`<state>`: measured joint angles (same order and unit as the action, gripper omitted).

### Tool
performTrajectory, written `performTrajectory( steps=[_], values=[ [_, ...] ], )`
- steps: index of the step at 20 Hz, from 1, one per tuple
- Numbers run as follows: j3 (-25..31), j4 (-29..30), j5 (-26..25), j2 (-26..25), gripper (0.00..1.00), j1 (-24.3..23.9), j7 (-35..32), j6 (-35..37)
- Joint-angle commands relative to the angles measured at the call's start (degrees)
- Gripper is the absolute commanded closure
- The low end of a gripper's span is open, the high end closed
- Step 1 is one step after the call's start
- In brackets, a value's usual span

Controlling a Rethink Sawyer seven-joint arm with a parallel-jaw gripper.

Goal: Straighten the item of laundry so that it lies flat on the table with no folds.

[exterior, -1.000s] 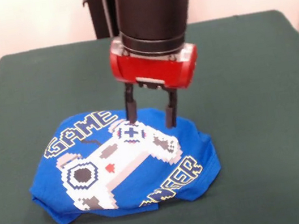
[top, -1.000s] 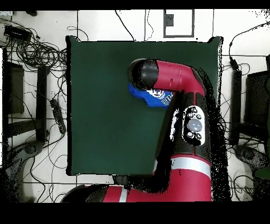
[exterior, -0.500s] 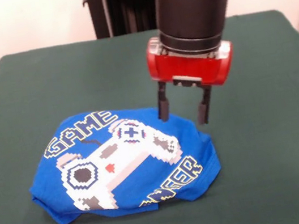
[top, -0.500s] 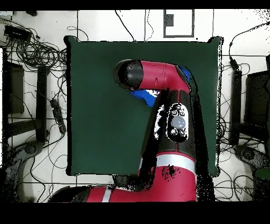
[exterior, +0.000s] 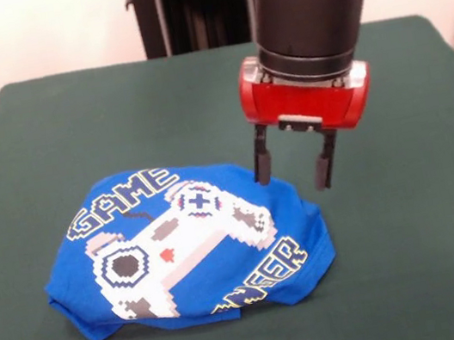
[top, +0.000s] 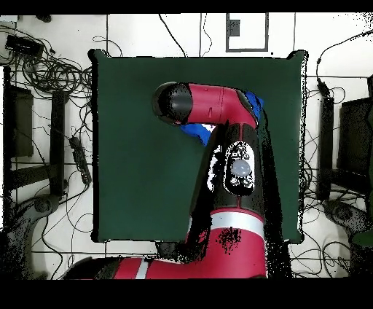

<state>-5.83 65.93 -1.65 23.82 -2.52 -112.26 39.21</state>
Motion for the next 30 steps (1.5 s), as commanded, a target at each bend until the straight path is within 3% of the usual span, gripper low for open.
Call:
performTrajectory(
  steps=[1,12,30],
  values=[
    [7.01,1.24,1.56,-3.95,0.0,-0.8,-4.97,-4.32],
    [8.37,-0.58,0.33,-9.38,0.0,-1.8,-3.5,-11.73],
    [5.65,-0.3,0.86,-8.99,0.0,0.16,-5.98,-12.17]
  ],
)
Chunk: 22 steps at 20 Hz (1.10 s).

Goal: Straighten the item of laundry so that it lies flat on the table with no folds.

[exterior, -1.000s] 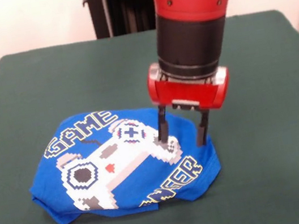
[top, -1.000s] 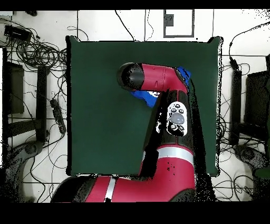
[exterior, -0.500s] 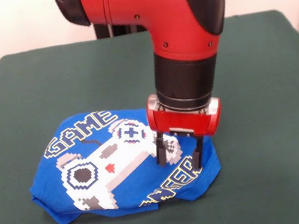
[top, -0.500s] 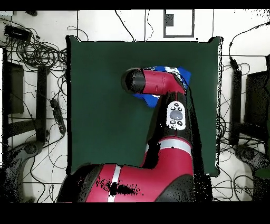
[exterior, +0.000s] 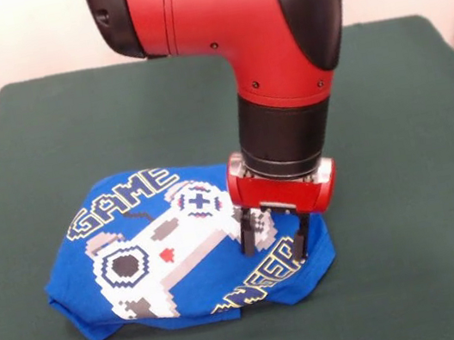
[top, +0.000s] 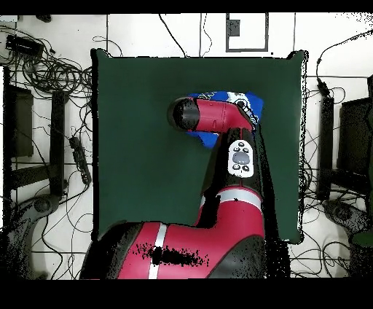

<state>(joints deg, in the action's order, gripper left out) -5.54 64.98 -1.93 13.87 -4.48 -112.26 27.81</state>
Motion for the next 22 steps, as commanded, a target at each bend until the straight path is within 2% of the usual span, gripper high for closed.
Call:
performTrajectory(
  steps=[1,7,11,22],
  values=[
    [5.29,0.69,1.14,1.0,0.0,2.17,-6.07,-0.79],
    [6.25,1.86,2.21,1.11,0.0,2.09,-6.89,-0.24],
    [5.54,1.66,2.56,-0.27,0.0,3.39,-8.31,0.22],
    [4.22,1.93,2.77,-0.15,0.0,4.16,-9.02,-0.11]
  ],
)
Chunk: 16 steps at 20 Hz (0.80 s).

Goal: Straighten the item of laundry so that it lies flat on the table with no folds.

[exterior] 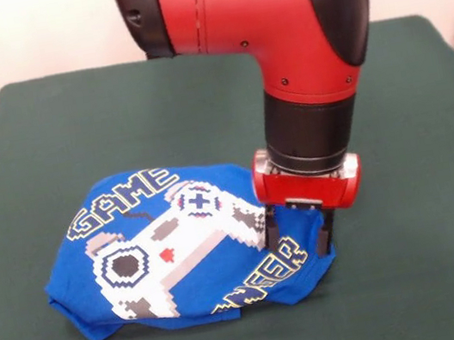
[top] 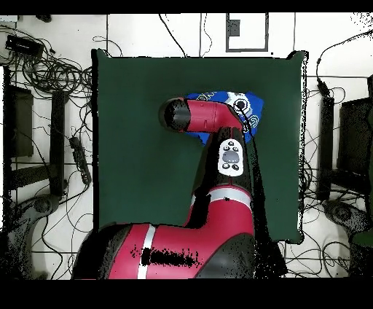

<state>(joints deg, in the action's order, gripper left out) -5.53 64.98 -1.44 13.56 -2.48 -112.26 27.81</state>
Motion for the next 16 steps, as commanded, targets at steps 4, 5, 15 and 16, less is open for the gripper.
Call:
performTrajectory(
  steps=[4,5,15,16],
  values=[
    [4.44,1.95,2.29,0.21,0.0,1.91,-8.48,0.19],
    [4.44,1.92,2.27,0.21,0.0,1.9,-8.43,0.2],
    [4.61,1.14,2.32,-0.03,0.0,1.48,-7.95,0.58],
    [4.03,1.48,2.7,0.02,0.0,1.91,-9.37,0.08]
  ],
)
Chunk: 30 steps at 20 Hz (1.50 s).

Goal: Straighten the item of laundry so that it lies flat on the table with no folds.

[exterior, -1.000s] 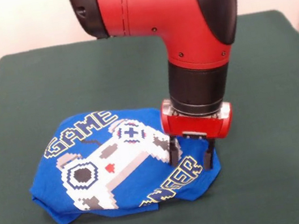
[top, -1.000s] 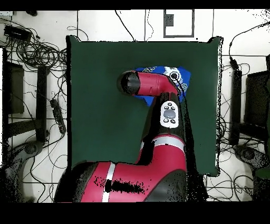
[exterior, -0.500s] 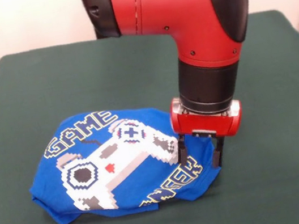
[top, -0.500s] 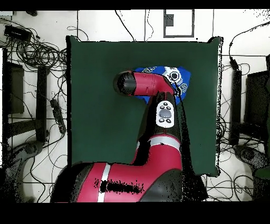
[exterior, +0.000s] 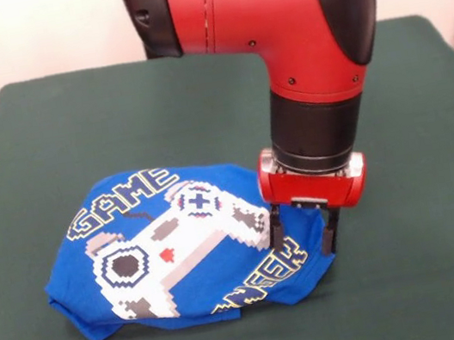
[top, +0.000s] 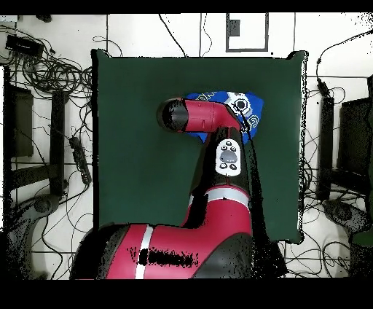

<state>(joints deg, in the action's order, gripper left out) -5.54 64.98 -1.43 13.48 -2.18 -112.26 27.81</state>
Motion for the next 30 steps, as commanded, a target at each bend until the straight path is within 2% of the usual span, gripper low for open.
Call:
performTrajectory(
  steps=[1,12,13,20,29,30],
  values=[
    [4.13,1.72,2.97,0.13,0.0,1.61,-9.82,-0.03],
    [3.33,1.5,2.7,0.09,0.0,2.1,-10.1,-0.67],
    [3.11,1.39,2.57,0.04,1.0,2.24,-10.16,-0.8],
    [2.06,1.09,2.75,-0.04,1.0,2.67,-11.4,-1.26],
    [3.37,1.83,3.31,-0.11,1.0,1.74,-11.04,-1.85],
    [2.9,1.8,3.16,-0.13,0.0,2.03,-11.27,-2.07]
  ],
)
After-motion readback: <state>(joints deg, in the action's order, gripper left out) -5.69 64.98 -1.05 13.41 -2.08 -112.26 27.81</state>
